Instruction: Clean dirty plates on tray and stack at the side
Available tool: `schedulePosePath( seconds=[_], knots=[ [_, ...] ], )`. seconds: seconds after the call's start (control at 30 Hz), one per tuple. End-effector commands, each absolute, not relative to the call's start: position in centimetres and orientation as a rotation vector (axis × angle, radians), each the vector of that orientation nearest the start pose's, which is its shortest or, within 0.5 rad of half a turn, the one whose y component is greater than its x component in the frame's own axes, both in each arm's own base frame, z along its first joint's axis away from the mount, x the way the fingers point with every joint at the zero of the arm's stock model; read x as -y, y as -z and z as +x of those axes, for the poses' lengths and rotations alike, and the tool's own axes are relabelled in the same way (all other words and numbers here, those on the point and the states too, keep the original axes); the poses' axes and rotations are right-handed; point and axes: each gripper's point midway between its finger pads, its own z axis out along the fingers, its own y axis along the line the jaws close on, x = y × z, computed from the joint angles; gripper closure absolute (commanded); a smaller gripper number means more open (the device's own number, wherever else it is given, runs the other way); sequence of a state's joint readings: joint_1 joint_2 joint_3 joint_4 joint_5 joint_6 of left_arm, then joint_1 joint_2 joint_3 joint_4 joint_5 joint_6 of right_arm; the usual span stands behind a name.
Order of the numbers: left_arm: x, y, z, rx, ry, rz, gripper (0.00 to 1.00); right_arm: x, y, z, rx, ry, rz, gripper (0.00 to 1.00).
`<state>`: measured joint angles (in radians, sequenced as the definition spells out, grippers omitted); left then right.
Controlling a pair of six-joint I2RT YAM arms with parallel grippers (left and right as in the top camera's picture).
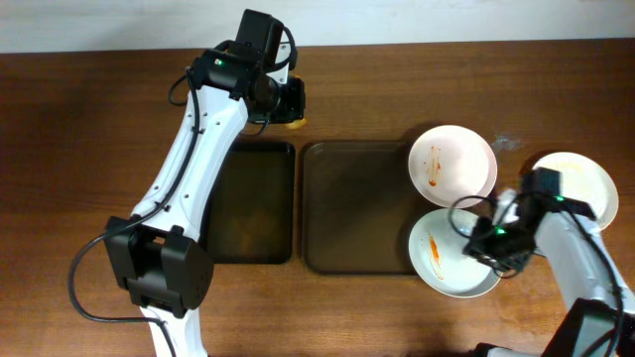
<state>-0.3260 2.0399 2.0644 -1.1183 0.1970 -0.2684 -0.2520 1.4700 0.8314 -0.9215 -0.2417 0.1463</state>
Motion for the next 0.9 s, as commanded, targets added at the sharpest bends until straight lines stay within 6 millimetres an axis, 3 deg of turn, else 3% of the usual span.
schedulePosePath(
  seconds=[0.0,0.2,0.33,0.43,0.47,0.57,0.73,0.87],
  knots=[
    [18.6,-20.3,45.8,-2.693,0.436,0.166,1.00,-1.8,-3.8,24.1,-3.046,-0.393,0.353,0.69],
    [18.6,-20.2,45.7,-2.697,0.435,0.165,1.00,-7.3,-3.6,26.3,-2.978,-0.403,0.005,0.64],
    [18.5,-20.1,45.4,-2.712,0.432,0.164,1.00,-9.4,-1.5,25.3,-3.053,-0.407,-0.100,0.65],
    [18.5,-20.0,45.4,-2.713,0.431,0.164,1.00,-10.6,-1.2,24.8,-3.062,-0.408,-0.176,0.65],
    [18.5,-20.0,45.4,-2.713,0.431,0.164,1.00,-10.8,-1.2,24.7,-3.064,-0.408,-0.180,0.69],
    [18.5,-20.0,45.4,-2.715,0.431,0.165,1.00,-11.1,-1.4,25.0,-3.066,-0.417,-0.110,0.96],
    [18.5,-20.0,45.3,-2.720,0.431,0.164,1.00,-13.4,-3.7,27.0,-3.013,-0.530,0.022,0.96],
    [18.5,-19.9,45.2,-2.724,0.430,0.165,1.00,-17.4,-5.0,28.8,-2.918,-0.644,0.163,0.96]
  ],
)
